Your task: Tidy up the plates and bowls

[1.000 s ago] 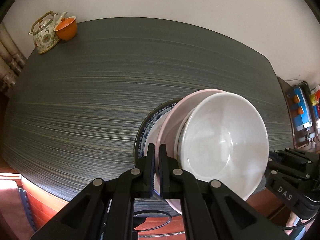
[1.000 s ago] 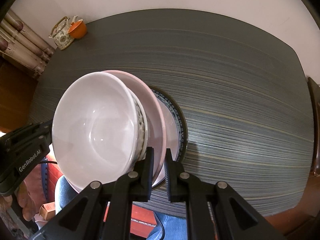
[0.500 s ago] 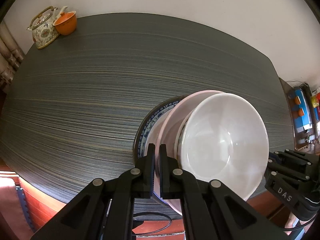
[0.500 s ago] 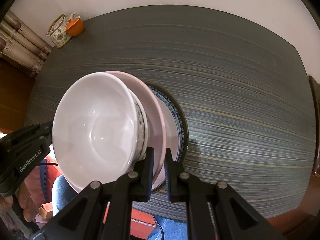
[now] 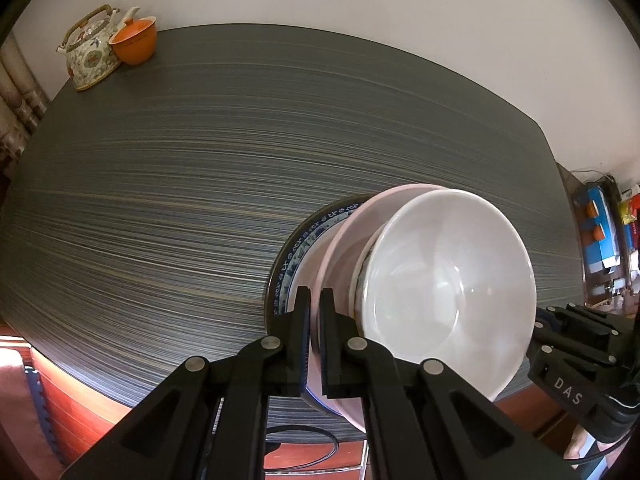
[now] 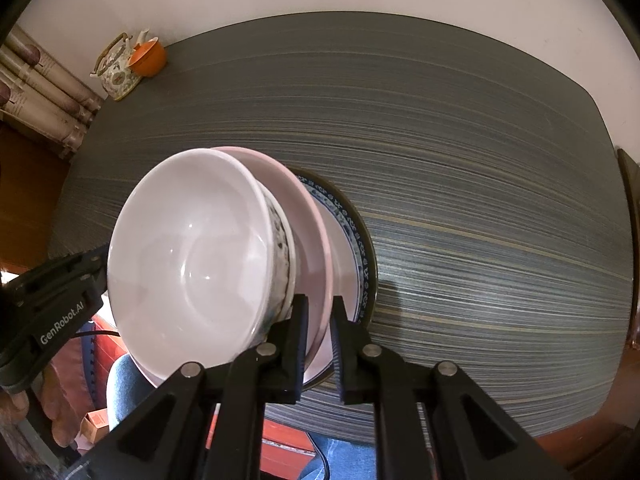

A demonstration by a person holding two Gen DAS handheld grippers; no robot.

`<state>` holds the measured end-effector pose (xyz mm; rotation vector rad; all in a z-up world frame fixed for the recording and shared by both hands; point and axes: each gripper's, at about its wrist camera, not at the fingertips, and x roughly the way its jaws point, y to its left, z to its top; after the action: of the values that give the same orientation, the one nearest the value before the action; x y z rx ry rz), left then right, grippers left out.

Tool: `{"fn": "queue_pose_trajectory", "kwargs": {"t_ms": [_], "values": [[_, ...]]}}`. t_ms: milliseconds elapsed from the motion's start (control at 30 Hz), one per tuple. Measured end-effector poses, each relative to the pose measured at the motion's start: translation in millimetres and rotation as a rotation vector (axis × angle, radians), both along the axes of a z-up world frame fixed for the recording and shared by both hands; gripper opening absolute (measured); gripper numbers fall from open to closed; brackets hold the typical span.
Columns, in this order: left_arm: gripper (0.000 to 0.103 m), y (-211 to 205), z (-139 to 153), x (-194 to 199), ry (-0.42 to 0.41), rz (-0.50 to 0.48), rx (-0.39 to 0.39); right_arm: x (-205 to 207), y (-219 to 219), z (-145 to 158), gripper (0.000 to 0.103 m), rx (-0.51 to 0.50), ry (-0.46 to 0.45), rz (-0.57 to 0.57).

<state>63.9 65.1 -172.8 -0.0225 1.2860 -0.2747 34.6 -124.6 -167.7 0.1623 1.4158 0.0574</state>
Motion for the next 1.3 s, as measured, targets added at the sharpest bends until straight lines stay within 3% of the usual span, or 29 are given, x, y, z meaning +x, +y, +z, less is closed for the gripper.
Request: {"fn": "queue_pose_trajectory", "kwargs": {"t_ms": [67,133,200,233,300,600,767,867,1000,1300], "values": [[0.016,5,2,2,-0.007,0.033,0.003,0,-2,2,0.013,-0.007,0.000,-0.008],[0.036,12,5,5,-0.007,0.071,-0.009,0,-4,7,0.013,-0.011,-0.008,-0.019],[0.046,19,12,7,-0.023,0.081,-0.029,-1,-8,16,0.013,-0.016,-0.025,-0.033],[0.055,23,17,8,-0.039,0.089,-0.031,-2,-9,23,0.013,-0.006,-0.041,-0.032],[0.062,28,30,9,-0.065,0.105,-0.053,-3,-9,36,0.016,-0.007,-0.069,-0.028],[0.064,14,84,-11,-0.169,0.053,0.041,-5,6,91,0.033,-0.029,-0.155,0.004],[0.069,-1,97,-37,-0.208,0.014,0.098,-12,18,97,0.033,-0.034,-0.152,0.024],[0.080,-3,98,-52,-0.206,0.008,0.113,-18,27,100,0.033,-0.055,-0.161,0.036],[0.079,-6,98,-66,-0.209,0.018,0.158,-26,39,102,0.033,-0.088,-0.160,0.031],[0.084,-3,111,-85,-0.231,0.040,0.158,-47,44,124,0.035,-0.141,-0.210,0.005]]}}
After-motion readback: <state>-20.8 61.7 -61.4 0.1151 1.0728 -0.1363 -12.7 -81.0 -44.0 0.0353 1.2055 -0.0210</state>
